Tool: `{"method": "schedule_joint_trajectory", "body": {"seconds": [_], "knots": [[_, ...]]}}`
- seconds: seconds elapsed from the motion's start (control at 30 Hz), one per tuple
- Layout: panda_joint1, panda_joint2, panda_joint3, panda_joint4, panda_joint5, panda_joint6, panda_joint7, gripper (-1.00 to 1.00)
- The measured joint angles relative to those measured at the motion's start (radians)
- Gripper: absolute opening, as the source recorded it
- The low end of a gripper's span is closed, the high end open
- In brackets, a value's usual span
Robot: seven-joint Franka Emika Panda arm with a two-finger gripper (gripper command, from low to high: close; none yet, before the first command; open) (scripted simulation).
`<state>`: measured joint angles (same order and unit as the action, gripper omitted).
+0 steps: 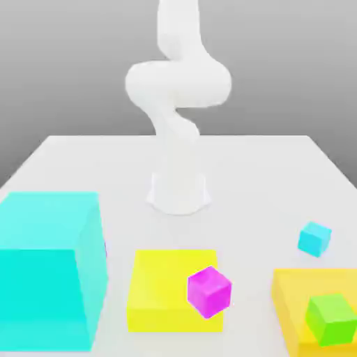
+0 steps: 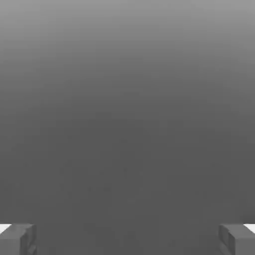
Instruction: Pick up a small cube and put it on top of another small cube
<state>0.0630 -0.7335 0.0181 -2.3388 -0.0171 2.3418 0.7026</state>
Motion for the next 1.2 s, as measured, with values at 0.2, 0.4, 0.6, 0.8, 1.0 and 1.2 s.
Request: {"method": "schedule_joint_trajectory", "body": {"seconds": [0.2,0.4,0.6,0.8,1.0,1.2], "knots": [[0.162,0.171,0.037,-0.097,-0.041,0.106,-0.249,0.0],[0.31,0.336,0.073,-0.191,-0.064,0.207,-0.502,0.0],[0.452,0.499,0.114,-0.286,-0.069,0.31,-0.766,0.0],[0.582,0.659,0.181,-0.38,-0.05,0.413,-1.049,0.0],[0.682,0.828,0.216,-0.438,-0.054,0.533,-1.238,0.0],[0.799,1.019,0.07,-0.406,-0.177,0.686,-1.155,-1.0]]}}
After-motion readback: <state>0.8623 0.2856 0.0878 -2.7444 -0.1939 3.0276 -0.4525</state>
